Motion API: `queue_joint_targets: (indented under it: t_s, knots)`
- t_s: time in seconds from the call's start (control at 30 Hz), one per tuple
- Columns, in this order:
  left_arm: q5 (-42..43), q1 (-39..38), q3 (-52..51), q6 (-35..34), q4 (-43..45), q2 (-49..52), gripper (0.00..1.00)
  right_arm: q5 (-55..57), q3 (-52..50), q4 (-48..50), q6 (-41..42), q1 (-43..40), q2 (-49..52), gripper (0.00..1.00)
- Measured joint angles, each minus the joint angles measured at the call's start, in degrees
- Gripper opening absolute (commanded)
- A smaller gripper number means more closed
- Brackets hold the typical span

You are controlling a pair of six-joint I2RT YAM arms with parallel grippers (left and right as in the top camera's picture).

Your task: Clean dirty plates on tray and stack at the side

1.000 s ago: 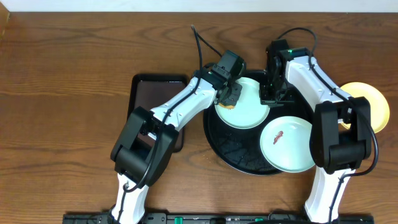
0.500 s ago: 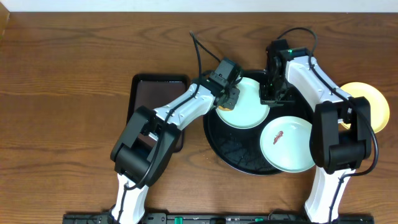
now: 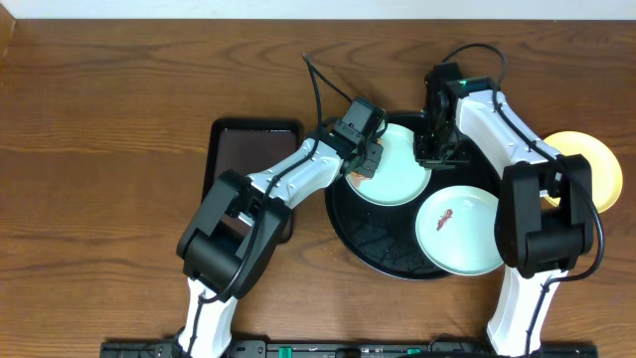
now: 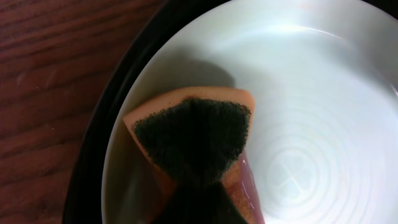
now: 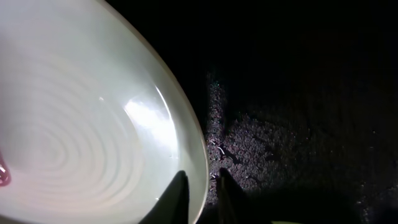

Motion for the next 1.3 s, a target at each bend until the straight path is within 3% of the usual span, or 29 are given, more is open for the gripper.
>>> queue_joint_targets:
  t_s: [0.17, 0.93, 1.3]
  knots:
    - [0.0, 0.0, 0.0, 0.0, 0.0, 0.0, 0.07, 0.0, -0.7, 0.8, 0.1, 0.0, 0.0, 0.01]
    - [-2.0, -3.4, -1.1, -0.5, -0.2, -0.4, 0.08, -0.2, -0.7, 1.2, 0.2, 0.0, 0.0, 0.01]
    - [11.6, -3.4, 0.3, -4.2, -1.6, -0.4, 0.07, 0.0, -0.7, 1.4, 0.2, 0.0, 0.0, 0.01]
